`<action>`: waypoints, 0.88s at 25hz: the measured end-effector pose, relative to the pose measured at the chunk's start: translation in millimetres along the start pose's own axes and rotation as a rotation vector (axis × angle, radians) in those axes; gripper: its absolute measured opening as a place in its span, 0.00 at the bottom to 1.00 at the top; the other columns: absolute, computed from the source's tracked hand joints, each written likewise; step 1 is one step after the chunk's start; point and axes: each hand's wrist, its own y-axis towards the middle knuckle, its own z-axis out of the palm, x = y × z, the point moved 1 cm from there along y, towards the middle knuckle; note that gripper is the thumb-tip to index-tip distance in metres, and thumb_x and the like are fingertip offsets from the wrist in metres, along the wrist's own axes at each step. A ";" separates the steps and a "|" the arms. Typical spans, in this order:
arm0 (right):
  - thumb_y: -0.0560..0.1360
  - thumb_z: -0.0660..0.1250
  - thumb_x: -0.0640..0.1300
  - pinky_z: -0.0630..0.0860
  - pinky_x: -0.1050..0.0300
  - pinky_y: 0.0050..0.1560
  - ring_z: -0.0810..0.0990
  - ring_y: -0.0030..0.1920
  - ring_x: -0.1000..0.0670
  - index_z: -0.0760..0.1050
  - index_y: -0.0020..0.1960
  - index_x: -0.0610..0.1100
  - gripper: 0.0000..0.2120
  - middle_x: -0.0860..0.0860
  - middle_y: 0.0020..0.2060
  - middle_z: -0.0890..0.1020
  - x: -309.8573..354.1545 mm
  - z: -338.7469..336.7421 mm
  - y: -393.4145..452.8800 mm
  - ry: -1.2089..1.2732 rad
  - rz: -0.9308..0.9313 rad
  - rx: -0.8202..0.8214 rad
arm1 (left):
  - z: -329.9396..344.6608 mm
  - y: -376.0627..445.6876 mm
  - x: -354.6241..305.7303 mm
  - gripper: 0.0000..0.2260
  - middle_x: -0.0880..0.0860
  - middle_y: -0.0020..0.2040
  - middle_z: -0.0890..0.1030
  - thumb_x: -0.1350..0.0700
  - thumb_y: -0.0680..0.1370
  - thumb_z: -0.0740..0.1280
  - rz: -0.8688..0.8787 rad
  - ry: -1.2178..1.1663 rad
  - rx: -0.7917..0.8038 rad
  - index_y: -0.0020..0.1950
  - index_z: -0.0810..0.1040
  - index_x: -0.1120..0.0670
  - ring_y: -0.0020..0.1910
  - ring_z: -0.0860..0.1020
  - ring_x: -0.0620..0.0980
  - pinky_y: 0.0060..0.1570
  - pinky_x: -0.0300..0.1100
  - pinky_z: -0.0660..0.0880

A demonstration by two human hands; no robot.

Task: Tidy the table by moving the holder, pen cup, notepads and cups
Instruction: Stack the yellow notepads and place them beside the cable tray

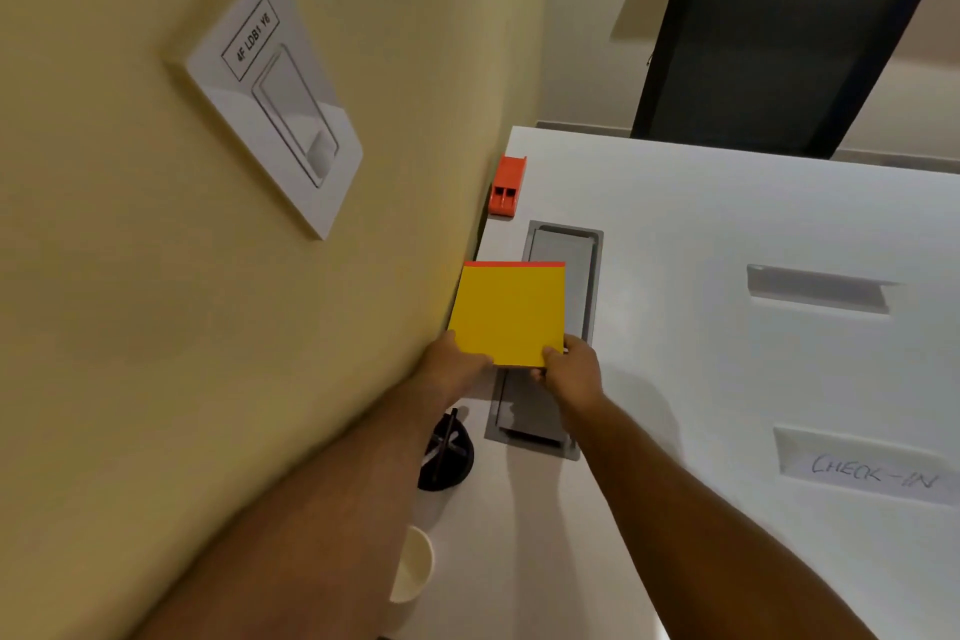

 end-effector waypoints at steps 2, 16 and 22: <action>0.87 0.60 0.39 0.82 0.57 0.43 0.81 0.43 0.47 0.74 0.70 0.40 0.13 0.43 0.54 0.82 -7.2 -0.3 1.6 0.023 0.029 0.019 | 1.7 0.3 -3.0 0.35 0.61 0.76 0.70 0.52 0.79 0.72 -0.018 -0.008 0.002 0.81 0.61 0.59 0.71 0.73 0.62 0.66 0.51 0.72; 0.80 0.74 0.44 0.80 0.50 0.57 0.81 0.55 0.45 0.72 0.72 0.42 0.23 0.42 0.63 0.81 -6.9 -7.4 -7.1 -0.307 -0.071 0.144 | -3.0 -22.2 1.7 0.30 0.58 0.80 0.66 0.57 0.82 0.68 0.160 0.131 -0.153 0.82 0.62 0.57 0.75 0.69 0.60 0.71 0.53 0.70; 0.77 0.77 0.47 0.78 0.45 0.68 0.79 0.68 0.41 0.67 0.80 0.42 0.35 0.42 0.72 0.77 -4.7 -20.9 -67.2 -0.266 -0.178 0.091 | -16.1 -89.6 33.3 0.27 0.57 0.77 0.70 0.58 0.82 0.68 0.277 0.093 -0.227 0.80 0.66 0.55 0.63 0.77 0.55 0.58 0.46 0.75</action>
